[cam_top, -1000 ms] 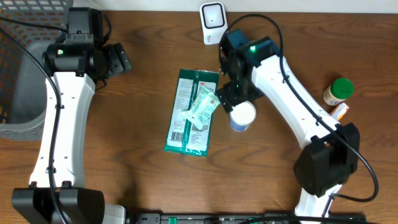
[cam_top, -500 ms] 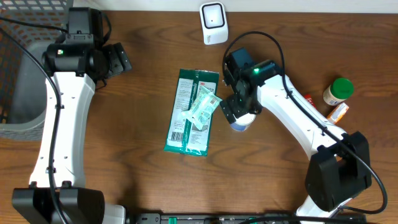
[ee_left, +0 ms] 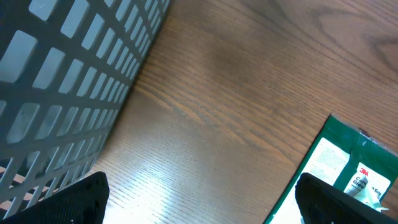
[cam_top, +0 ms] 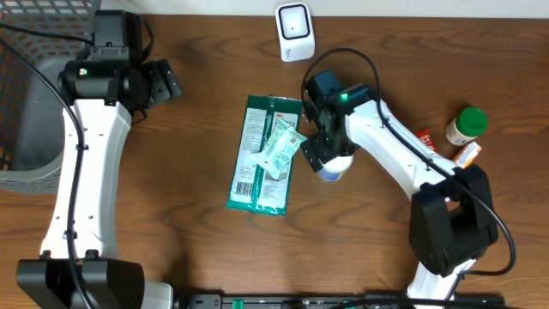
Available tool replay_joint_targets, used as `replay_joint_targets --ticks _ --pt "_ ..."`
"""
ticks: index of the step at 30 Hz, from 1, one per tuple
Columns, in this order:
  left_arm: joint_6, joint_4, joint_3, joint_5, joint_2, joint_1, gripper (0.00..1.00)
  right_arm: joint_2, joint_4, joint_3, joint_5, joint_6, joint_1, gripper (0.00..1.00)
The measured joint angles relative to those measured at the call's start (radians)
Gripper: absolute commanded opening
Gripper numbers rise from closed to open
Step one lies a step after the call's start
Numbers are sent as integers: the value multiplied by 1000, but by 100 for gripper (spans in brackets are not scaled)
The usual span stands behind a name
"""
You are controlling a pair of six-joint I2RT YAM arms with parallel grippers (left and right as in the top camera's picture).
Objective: Scan the item barcode
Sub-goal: 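Lift the white container with the right gripper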
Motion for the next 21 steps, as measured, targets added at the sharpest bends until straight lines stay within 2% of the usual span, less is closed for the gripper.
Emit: replay_joint_targets --ticks 8,21 --pt "0 0 0 0 0 0 96 6 -29 -6 -15 -2 0 99" --pt "0 0 0 0 0 0 96 7 59 -84 -18 -2 0 98"
